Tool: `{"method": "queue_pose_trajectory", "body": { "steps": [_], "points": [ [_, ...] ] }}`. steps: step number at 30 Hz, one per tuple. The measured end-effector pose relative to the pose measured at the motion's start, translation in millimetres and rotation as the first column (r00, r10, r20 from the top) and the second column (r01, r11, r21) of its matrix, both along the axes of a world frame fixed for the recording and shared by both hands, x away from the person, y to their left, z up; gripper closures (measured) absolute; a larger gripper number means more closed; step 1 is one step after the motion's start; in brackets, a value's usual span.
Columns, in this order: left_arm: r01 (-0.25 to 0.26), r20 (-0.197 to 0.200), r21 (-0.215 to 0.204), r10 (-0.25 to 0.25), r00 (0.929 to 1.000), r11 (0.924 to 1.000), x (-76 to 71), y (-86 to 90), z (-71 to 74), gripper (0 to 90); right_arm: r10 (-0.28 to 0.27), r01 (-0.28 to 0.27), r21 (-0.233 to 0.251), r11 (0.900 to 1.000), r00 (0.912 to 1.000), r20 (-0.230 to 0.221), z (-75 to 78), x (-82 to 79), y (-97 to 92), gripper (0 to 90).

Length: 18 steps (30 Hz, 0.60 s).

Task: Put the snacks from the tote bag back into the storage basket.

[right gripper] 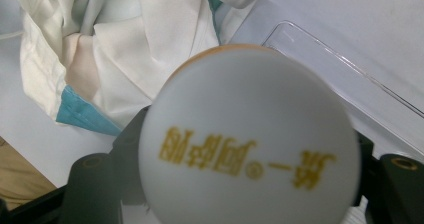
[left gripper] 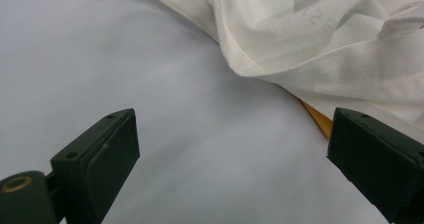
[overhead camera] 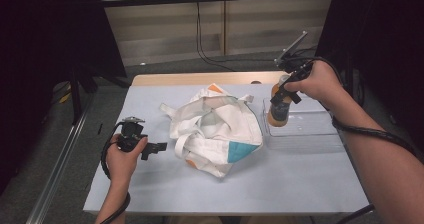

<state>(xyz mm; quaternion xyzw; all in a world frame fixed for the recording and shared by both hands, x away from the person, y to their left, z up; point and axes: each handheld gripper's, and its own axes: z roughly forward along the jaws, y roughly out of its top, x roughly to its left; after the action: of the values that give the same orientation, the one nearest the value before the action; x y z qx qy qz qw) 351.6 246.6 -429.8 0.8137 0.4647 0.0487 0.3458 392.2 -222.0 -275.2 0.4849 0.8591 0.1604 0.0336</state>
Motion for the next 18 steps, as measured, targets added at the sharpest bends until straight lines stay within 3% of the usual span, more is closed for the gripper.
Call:
{"method": "queue_pose_trajectory", "body": {
  "steps": [18],
  "points": [
    [0.003, -0.002, -0.005, -0.003, 1.0, 1.0, 0.0, 0.7, 1.0, 6.2, -0.032, 0.032, -0.012, 0.9994, 0.9995, -0.005, -4.7, -2.8, -14.5, 29.8]
  ]
}}
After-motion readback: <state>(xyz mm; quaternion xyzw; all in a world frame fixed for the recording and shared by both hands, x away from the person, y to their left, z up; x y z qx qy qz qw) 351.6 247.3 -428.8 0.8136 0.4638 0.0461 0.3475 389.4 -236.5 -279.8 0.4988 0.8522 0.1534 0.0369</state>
